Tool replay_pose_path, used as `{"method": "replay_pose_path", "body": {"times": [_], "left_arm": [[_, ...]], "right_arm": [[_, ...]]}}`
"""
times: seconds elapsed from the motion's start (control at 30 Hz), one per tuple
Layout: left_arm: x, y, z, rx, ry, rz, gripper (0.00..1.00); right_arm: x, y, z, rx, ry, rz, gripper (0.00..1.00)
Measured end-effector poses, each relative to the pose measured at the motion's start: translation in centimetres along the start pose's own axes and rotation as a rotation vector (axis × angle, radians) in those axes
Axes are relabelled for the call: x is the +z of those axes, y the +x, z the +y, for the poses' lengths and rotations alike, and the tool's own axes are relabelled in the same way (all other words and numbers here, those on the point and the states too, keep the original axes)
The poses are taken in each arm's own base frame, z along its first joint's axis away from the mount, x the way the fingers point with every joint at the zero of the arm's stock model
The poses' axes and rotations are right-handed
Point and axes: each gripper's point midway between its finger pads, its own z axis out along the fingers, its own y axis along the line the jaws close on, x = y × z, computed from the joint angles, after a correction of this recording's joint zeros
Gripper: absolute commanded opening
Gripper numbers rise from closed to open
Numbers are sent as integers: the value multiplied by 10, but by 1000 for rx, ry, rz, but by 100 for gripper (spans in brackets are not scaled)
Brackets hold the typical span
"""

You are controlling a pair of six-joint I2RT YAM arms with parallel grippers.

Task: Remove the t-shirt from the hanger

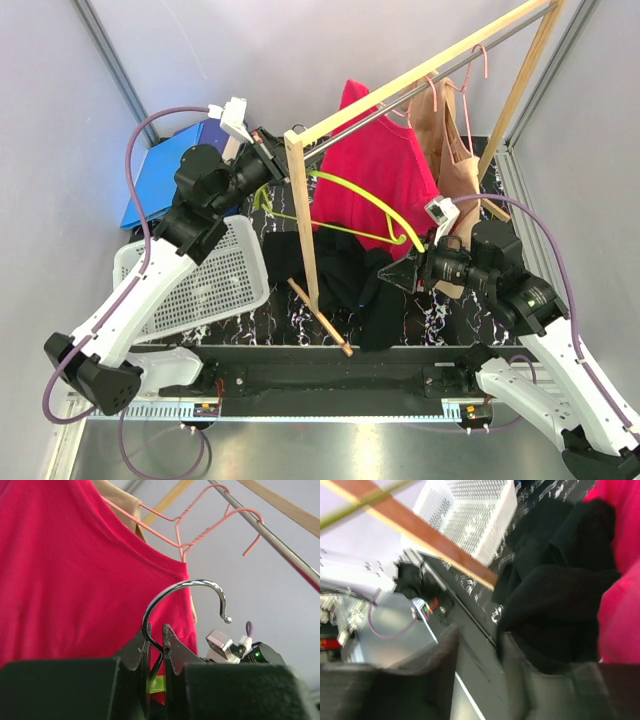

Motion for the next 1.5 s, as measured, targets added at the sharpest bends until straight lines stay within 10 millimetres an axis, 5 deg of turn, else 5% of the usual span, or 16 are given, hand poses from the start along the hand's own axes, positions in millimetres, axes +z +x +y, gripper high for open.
{"method": "replay_pose_path", "body": {"times": [0.1, 0.33, 0.57, 0.77, 1.1, 1.5], "left_arm": [[-9, -1, 6, 32, -43, -10, 0], [-14, 4, 21, 65, -112, 0, 0], [-17, 13, 32, 65, -147, 28, 0], [-22, 14, 33, 71, -153, 31, 0], [-16, 22, 30, 54, -136, 49, 0], [-4, 41, 32, 36, -131, 97, 0]], "right_arm": [[-2, 14, -4, 9, 9, 51, 79], [-21, 21, 0, -11, 32, 64, 99], [-46, -12, 32, -86, -17, -33, 100], [-55, -21, 41, -117, -26, -53, 100], [-52, -65, 57, -156, -35, -96, 87], [-13, -63, 37, -90, -17, 2, 47]]}}
